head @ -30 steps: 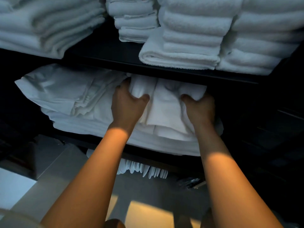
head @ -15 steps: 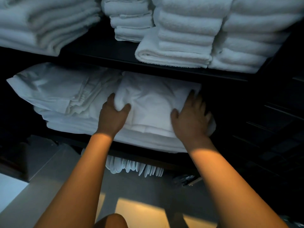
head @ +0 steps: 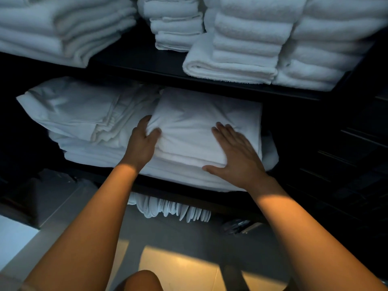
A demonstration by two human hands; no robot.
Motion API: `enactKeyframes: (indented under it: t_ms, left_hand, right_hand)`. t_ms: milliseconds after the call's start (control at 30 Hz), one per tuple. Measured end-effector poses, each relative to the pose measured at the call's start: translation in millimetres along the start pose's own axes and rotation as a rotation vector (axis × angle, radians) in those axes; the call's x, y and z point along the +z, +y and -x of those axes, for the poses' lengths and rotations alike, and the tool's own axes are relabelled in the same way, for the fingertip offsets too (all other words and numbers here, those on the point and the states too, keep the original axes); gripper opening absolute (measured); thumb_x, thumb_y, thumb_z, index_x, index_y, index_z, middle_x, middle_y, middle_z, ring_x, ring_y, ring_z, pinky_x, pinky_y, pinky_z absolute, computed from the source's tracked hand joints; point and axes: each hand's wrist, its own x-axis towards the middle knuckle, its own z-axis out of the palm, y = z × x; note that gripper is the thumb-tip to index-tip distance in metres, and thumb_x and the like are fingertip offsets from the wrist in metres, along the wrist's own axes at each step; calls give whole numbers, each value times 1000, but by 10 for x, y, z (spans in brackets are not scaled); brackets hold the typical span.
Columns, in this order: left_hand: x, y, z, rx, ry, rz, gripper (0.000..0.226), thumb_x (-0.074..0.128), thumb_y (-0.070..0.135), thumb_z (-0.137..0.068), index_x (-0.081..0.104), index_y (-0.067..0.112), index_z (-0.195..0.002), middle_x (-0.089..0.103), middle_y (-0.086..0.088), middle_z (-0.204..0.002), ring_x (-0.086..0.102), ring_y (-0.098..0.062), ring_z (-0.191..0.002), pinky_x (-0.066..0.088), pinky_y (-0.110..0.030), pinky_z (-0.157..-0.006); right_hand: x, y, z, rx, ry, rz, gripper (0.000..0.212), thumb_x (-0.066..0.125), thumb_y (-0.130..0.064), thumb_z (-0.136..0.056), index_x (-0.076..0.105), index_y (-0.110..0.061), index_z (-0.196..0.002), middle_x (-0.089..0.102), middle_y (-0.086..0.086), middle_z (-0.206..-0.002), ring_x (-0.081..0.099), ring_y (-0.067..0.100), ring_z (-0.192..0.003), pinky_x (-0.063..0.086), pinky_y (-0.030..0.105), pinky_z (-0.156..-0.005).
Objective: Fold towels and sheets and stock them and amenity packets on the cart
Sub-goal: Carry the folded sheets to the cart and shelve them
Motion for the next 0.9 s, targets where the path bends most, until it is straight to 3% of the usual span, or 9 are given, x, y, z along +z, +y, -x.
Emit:
enactKeyframes:
  t_ms: [67, 133, 200, 267, 333, 433, 567, 700, 900]
  left_hand:
    - [-30, -16, 3, -22, -16, 64, 48, 60, 34, -102, 46, 34, -148, 56, 26, -122, 54, 26, -96, 43, -4, -75]
    - [-71, -8, 8, -27, -30, 124, 47, 63, 33, -101, 51, 30, -146, 59, 27, -118, 56, 26, -92, 45, -1, -72]
    - [-103, 23, 51, 7, -47, 57, 48, 61, 34, -103, 49, 28, -149, 61, 18, -126, 58, 18, -100, 47, -6, -85]
    - [-116, 2, 103, 135, 3, -250, 55, 58, 39, -104, 42, 26, -154, 49, 0, -144, 53, -6, -124, 44, -28, -106]
    - [-103, 35, 180, 410, 55, -623, 66, 60, 48, -100, 36, 28, -157, 37, -9, -155, 37, -28, -141, 36, -48, -114]
    - [29, 132, 245, 723, -140, -938, 91, 65, 70, -84, 27, 37, -160, 28, -2, -166, 16, -29, -156, 20, -61, -122]
    - [229, 125, 207, 703, -206, -1194, 119, 85, 54, -73, 12, 34, -164, 18, -1, -171, 12, -29, -158, 11, -64, -123]
    - [268, 194, 10, 681, -43, -1204, 100, 75, 11, -79, 24, 33, -162, 33, -3, -166, 26, -32, -154, 23, -67, -117]
    - [361, 364, -291, 678, 58, -1139, 82, 73, 23, -79, 41, 40, -153, 46, 3, -158, 40, -27, -147, 31, -63, -112]
  right_hand:
    - [8, 26, 21, 15, 5, 11, 116, 50, -88, -78, 1, -31, -165, -7, -11, -173, -12, 6, -157, 2, 36, -129]
    - [6, 25, 19, 23, -8, 20, 127, 58, -89, -70, -3, -30, -165, -10, -10, -173, -14, 7, -157, -1, 34, -129]
    - [21, 32, 33, 6, -38, 68, 139, 74, -79, -63, -9, -31, -164, -15, -8, -172, -16, 10, -157, -4, 34, -128]
    - [55, 46, 54, -4, -21, 127, 141, 87, -54, -64, -11, -32, -163, -15, -6, -172, -12, 13, -158, -3, 34, -127]
    - [84, 39, 60, -8, 38, 162, 128, 85, -34, -73, -5, -30, -165, -8, -3, -173, -5, 16, -159, 0, 34, -128]
    - [79, 10, 37, -26, 89, 185, 113, 75, -16, -76, 7, -26, -166, 4, 2, -174, 5, 21, -160, 3, 36, -128]
    - [-33, -26, -10, -37, 144, 129, 99, 71, -9, -77, 25, -24, -163, 22, 3, -170, 21, 24, -157, 13, 42, -128]
    - [-220, -67, -169, -58, 249, 40, 86, 68, -5, -73, 46, -20, -154, 43, 4, -161, 42, 24, -148, 29, 50, -121]
    - [-278, 37, -403, -32, 379, -1, 79, 63, -4, -68, 57, -17, -145, 56, 5, -150, 55, 26, -136, 41, 50, -110]
